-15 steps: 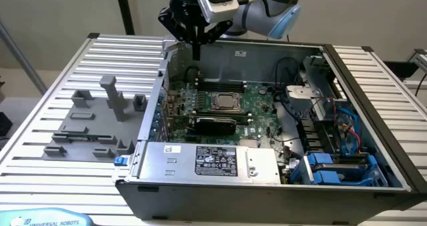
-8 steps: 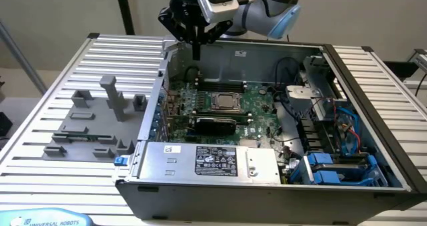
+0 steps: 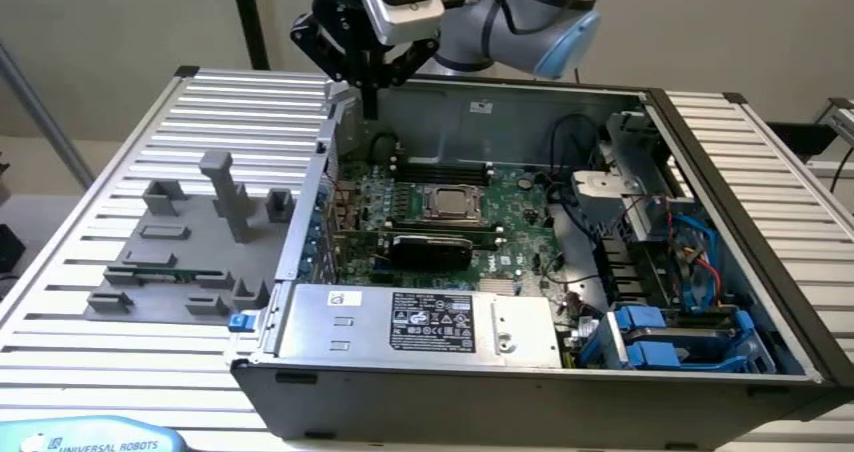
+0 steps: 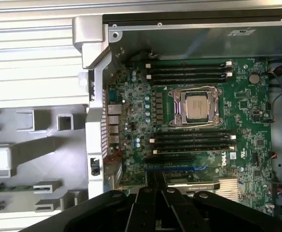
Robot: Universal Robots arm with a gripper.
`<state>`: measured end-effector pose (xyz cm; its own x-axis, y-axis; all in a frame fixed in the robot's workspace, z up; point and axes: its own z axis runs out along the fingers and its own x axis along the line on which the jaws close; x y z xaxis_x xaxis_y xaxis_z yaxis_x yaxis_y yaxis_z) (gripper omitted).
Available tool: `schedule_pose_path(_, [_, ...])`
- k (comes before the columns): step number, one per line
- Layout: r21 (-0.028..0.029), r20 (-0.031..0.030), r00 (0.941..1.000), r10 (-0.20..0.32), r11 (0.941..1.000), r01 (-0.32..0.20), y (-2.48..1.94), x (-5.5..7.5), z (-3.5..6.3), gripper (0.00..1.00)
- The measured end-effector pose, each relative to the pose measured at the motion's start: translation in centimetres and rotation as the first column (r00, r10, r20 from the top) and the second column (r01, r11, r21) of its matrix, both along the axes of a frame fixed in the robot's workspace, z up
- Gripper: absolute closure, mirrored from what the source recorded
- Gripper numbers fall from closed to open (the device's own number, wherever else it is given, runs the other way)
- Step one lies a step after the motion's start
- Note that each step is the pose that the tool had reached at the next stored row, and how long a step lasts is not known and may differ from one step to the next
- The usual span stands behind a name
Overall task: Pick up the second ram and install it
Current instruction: 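Reach for the second ram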
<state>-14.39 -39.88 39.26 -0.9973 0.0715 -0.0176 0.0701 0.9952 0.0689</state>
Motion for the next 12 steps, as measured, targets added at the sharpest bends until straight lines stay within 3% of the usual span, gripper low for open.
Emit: schedule_pose_path(12, [-0.0001, -0.0001, 1.0, 0.0, 1.0, 0.0, -0.04, -5.4, 0.0, 0.89])
